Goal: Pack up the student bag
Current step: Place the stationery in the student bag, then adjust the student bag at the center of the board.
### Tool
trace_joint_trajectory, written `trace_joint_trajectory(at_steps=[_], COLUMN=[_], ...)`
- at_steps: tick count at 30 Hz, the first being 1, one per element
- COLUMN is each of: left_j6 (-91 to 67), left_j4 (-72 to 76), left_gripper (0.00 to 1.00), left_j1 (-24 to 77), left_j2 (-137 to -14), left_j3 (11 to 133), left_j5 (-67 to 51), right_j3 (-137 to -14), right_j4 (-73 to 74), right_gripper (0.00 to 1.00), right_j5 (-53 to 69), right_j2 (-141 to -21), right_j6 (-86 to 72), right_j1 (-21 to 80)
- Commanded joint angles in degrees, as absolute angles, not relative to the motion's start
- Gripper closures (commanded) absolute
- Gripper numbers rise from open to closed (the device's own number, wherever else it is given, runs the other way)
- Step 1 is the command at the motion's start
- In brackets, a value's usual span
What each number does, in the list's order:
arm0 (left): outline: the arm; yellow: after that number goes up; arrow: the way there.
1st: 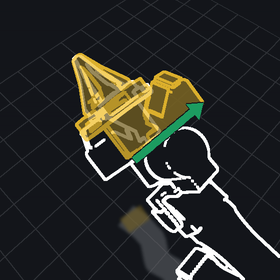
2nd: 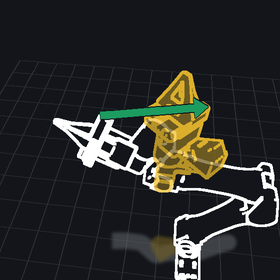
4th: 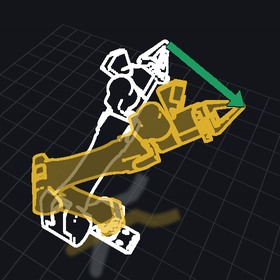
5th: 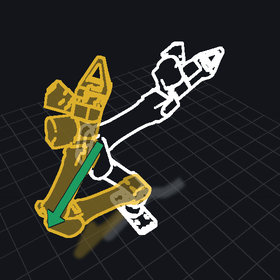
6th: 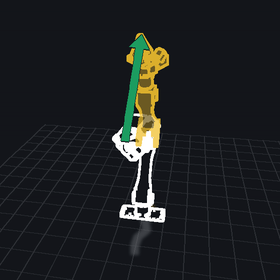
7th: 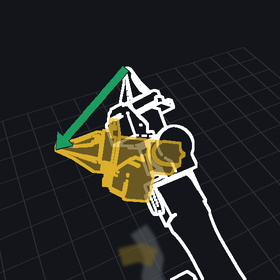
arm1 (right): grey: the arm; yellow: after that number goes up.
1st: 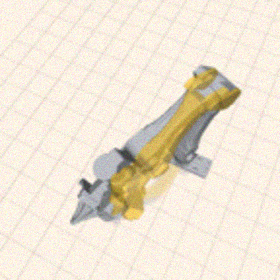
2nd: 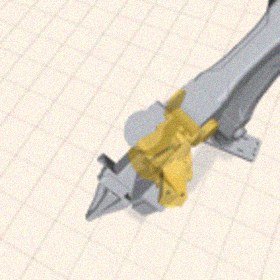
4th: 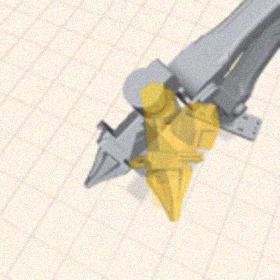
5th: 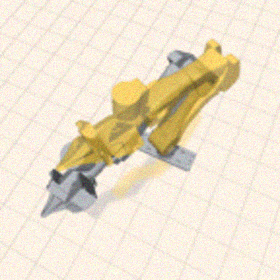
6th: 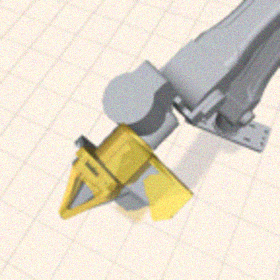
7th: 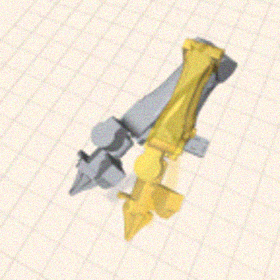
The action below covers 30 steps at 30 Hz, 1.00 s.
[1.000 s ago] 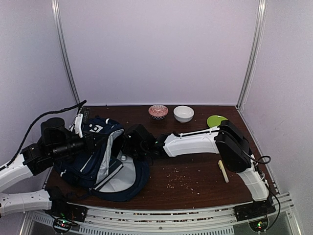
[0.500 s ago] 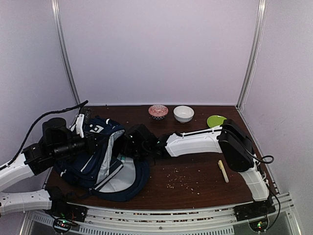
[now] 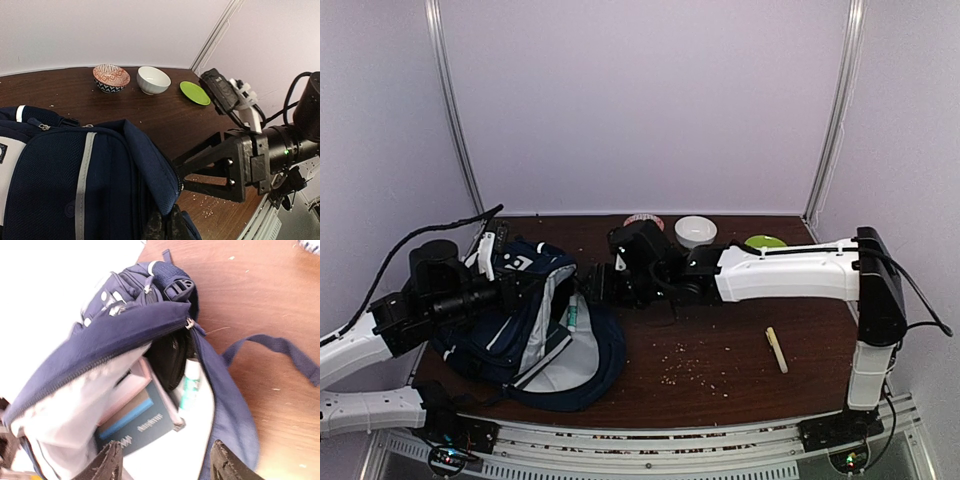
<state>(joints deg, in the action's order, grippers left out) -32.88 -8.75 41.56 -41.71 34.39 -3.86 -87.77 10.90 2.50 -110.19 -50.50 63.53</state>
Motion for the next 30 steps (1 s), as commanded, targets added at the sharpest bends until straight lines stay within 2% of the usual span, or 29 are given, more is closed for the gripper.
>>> trace_joint_trajectory(at_steps=[1,6,12,24,28,30], left_j6=[-31.8,-31.8,-32.1,-32.5,-32.9,-32.8], left_j4=[-2.2,-0.9,-0.6,-1.7,-1.7,-1.9], left_gripper=[1.0,1.0,1.0,1.0,1.0,1.0], left_j1=[40.9,40.9,40.9,40.9,40.9,40.9], left_j2=[-42.7,-43.2,-43.5,-41.4,-41.2,-40.8], left_j3=[34.9,34.4,34.5,33.1,33.1,33.0], left_j5=[-2.0,-2.3,-3.0,-2.9,-3.0,-2.9], right_j3=[-88.9,-88.2,-92.0,-103.7,-106.0,-104.0], right_j4=[27.6,32.5,32.5,41.1,46.7,45.9], right_gripper=[0.4,0.39,0.4,0.41,0.49,0.59], right_j5=[-6.3,-11.8,-11.6,-14.0,-20.2,-22.6], right_j2=[-109.4,-110.4,-112.8,-124.7,-127.5,-126.3], right_j6=[-38.5,-35.4,-34.0,-30.7,-30.7,-31.3], right_j1=[67.9,70.9,72.0,72.2,72.1,71.8])
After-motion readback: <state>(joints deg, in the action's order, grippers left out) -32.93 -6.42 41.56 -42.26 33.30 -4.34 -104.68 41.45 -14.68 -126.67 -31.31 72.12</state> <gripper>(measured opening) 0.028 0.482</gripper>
